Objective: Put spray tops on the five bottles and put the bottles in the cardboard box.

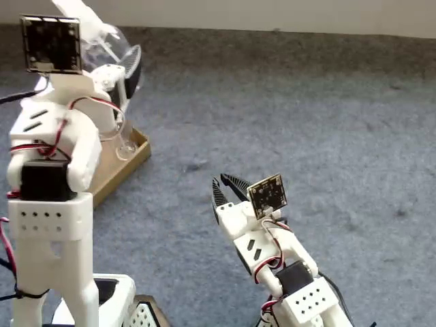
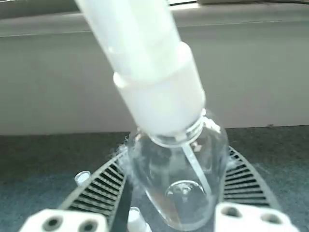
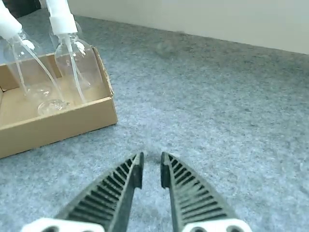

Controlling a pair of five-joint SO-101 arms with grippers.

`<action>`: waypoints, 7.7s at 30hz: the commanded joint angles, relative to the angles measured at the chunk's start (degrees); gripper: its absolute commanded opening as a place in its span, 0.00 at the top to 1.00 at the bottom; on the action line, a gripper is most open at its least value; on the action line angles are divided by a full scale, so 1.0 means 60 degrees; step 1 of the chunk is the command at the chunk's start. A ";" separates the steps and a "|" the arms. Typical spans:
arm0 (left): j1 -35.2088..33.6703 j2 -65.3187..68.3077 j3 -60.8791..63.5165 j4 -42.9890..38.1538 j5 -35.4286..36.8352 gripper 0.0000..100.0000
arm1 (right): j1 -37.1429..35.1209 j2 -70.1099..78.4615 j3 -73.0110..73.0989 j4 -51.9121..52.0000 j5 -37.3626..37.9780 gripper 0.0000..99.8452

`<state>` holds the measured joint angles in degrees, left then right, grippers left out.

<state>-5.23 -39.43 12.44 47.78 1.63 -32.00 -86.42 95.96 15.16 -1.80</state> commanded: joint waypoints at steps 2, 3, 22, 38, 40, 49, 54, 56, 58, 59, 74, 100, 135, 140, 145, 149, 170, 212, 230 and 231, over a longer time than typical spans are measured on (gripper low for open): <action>-0.1077 -0.0330 -0.0711 0.0440 -0.0103 0.88 | -0.0095 -0.0051 0.1253 0.0037 0.0103 0.94; -0.1282 -0.0462 -0.0476 0.0425 -0.0117 0.88 | -0.0095 -0.0051 0.1253 0.0037 0.0103 0.94; -0.3861 -0.3714 0.6059 -0.1451 -0.1729 0.87 | -0.0095 -0.0051 0.1253 0.0037 0.0103 0.94; -0.3744 -0.6366 0.9062 -0.1436 -0.1744 0.87 | -0.0095 -0.0051 0.1253 0.0037 0.0103 0.94; -0.3758 -0.6586 0.9326 -0.1436 -0.1744 0.87 | -0.0095 -0.0051 0.1253 0.0037 0.0103 0.94; -0.3802 -0.7216 1.0527 -0.1436 -0.1744 0.87 | -0.0095 -0.0051 0.1253 0.0037 0.0103 0.94; -0.3802 -0.7773 1.1289 -0.1480 -0.1714 0.87 | -0.0095 -0.0051 0.1253 0.0037 0.0103 0.94; -0.3817 -0.8037 1.1538 -0.1495 -0.1714 0.87 | -0.0095 -0.0051 0.1253 0.0037 0.0103 0.94; -0.3817 -0.8300 1.1802 -0.1846 -0.1714 0.87 | -0.0095 -0.0051 0.1253 0.0037 0.0103 0.94; -0.3817 -0.8418 1.2007 -0.2154 -0.1714 0.87 | -0.0095 -0.0051 0.1253 0.0037 0.0103 0.94; -0.3905 -0.8505 1.2579 -0.3590 -0.1714 0.87 | -0.0095 -0.0051 0.1253 0.0051 0.0103 0.94; -0.4418 -0.8462 1.1685 -0.3560 -0.1685 0.87 | -0.0095 -0.0095 0.1253 0.0432 0.0103 0.94; -0.3670 -0.6132 0.7817 -0.1436 -0.1377 0.75 | -0.0095 -0.0066 0.1253 0.0432 0.0103 0.94; -0.3919 -0.5487 0.7421 -0.1392 -0.1172 0.76 | -0.0095 -0.0066 0.1253 0.0432 0.0103 0.94; -0.4095 -0.5355 0.8432 -0.1158 -0.1172 0.78 | -0.0095 -0.0066 0.1253 0.0432 0.0103 0.94; -0.4286 -0.5370 0.9077 -0.1582 -0.1187 0.78 | -0.0095 -0.0066 0.1253 0.0432 0.0103 0.94; -0.3538 -0.5385 0.6982 0.1348 -0.1201 0.78 | -0.0095 -0.0051 0.1253 0.0447 0.0103 0.94; -0.0637 -0.6381 0.3597 0.6110 -0.1201 0.99 | -0.0095 -0.0051 0.1253 0.0447 0.0103 0.94; -0.0491 -0.9062 0.5897 0.6066 -0.1773 0.99 | -0.0095 -0.0051 0.1253 0.0447 0.0103 0.94; -0.0315 -0.9267 0.6029 0.6066 -0.1773 0.99 | -0.0095 -0.0051 0.1253 0.0447 0.0103 0.94</action>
<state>-9.89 -89.89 46.55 84.62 -8.48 -32.00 -86.42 95.96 17.54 -1.80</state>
